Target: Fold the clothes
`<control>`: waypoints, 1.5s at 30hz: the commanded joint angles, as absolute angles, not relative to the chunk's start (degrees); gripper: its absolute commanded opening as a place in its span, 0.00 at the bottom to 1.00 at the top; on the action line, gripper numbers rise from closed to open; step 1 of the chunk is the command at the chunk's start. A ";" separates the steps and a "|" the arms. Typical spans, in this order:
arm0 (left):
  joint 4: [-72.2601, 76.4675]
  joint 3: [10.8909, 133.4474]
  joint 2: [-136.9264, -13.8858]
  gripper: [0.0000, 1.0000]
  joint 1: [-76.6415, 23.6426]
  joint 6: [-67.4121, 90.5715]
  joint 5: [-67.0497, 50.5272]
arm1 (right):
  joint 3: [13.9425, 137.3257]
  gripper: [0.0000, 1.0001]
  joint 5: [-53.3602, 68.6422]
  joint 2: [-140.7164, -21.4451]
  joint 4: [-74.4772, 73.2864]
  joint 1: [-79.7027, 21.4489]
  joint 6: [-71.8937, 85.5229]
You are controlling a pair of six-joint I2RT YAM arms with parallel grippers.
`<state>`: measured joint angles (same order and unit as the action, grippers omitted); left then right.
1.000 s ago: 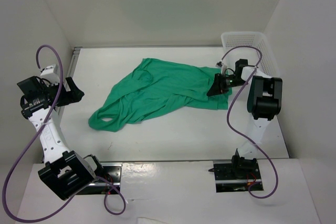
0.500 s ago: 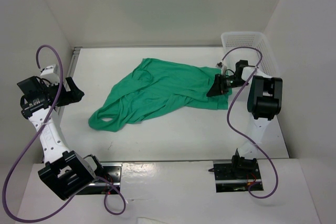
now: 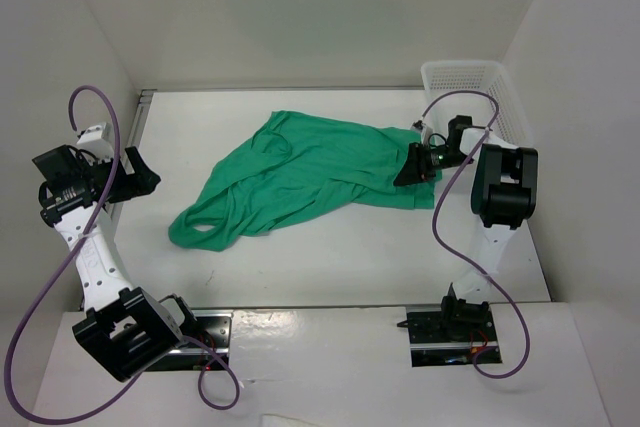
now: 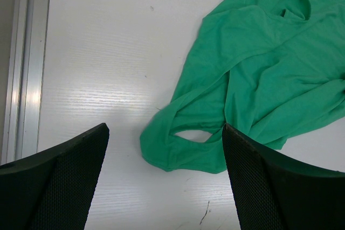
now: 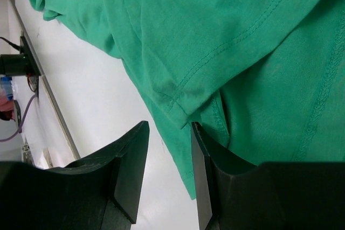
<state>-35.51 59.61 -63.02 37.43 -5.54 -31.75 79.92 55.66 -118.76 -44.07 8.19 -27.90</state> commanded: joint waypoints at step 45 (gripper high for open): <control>-34.01 58.36 -61.87 0.92 37.27 -4.48 -33.75 | 83.76 0.29 65.91 -125.77 -44.65 8.17 -31.38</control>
<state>-35.11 58.48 -62.96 37.43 -5.54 -32.25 82.59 63.42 -124.60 -43.79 8.19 -29.78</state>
